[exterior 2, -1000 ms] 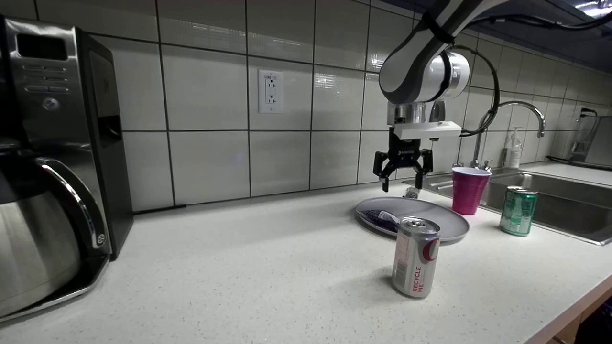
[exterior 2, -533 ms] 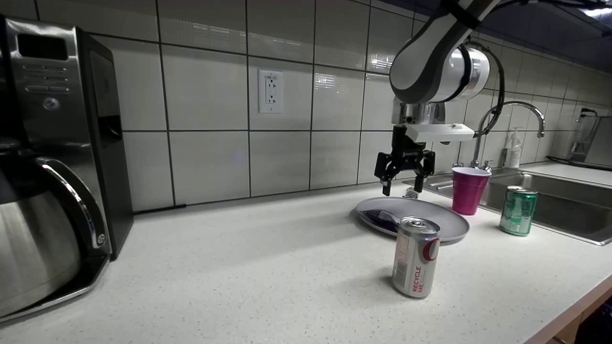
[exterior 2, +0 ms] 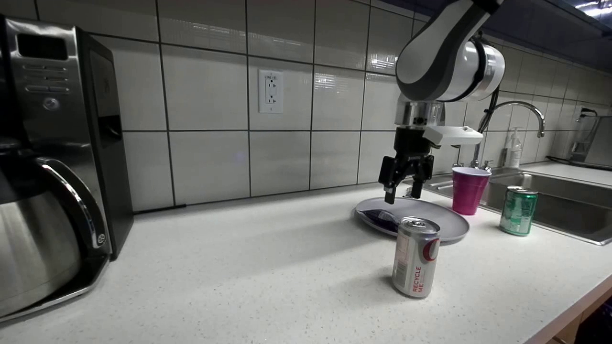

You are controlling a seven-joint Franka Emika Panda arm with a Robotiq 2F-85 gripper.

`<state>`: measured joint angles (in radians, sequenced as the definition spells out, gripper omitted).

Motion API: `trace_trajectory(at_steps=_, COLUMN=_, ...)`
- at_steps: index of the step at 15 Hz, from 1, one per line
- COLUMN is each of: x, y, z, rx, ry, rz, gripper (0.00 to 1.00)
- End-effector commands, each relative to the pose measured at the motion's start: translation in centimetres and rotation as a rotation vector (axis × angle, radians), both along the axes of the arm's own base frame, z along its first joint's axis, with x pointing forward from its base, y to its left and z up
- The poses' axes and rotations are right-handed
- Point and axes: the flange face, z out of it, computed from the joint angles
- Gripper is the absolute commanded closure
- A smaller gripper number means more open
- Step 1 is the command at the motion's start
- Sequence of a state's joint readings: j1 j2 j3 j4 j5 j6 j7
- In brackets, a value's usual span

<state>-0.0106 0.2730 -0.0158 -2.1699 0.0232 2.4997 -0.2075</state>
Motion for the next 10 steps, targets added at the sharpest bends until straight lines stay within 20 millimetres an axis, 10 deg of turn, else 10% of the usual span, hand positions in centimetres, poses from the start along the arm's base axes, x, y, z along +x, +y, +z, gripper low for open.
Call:
trace_trajectory(at_steps=1, x=-1.7, y=-0.4, z=0.5, rx=0.038, ry=0.008, rz=0.104, gripper=0.0)
trace_trajectory(at_steps=10, x=-1.7, y=-1.3, z=-0.3, rx=0.037, ry=0.039, rz=0.216, gripper=0.0)
